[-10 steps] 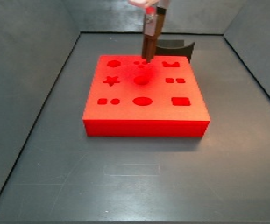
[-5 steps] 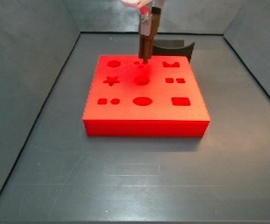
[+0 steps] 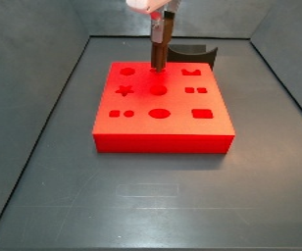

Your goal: Insert the 3 prong object.

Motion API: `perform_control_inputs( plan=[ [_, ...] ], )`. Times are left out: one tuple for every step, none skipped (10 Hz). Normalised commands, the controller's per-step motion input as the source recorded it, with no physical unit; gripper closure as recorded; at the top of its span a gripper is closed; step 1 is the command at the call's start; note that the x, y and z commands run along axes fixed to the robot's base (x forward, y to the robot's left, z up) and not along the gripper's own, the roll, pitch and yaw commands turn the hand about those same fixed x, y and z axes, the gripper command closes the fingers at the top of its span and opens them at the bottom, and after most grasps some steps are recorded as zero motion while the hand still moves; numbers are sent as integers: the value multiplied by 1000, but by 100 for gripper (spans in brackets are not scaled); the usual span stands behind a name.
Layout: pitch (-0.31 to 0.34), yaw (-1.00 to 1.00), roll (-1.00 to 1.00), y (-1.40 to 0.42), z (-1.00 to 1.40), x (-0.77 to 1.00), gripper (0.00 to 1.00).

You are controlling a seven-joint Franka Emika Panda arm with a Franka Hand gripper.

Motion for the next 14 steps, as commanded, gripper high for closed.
perform_control_inputs(
  plan=[
    [-33,209,-33,23,-240,269,100],
    [-36,223,-11,14,-246,74,100],
    [-56,203,0,0,-297,-89,100],
    [-53,120,-16,0,-229,-246,100],
    [-99,86,-64,0,-37,-380,100],
    [-141,111,-81,-20,0,-346,100],
    [-116,206,-50,0,-66,-109,100],
    [-60,206,-11,0,-211,43,100],
    [-1,154,0,0,-169,371,100],
    [0,131,0,0,-149,297,100],
    [0,131,0,0,-94,129,100],
    [0,9,0,0,-77,0,100],
    [0,0,0,0,-183,-49,100],
    [0,0,1,0,-477,0,100]
  ],
)
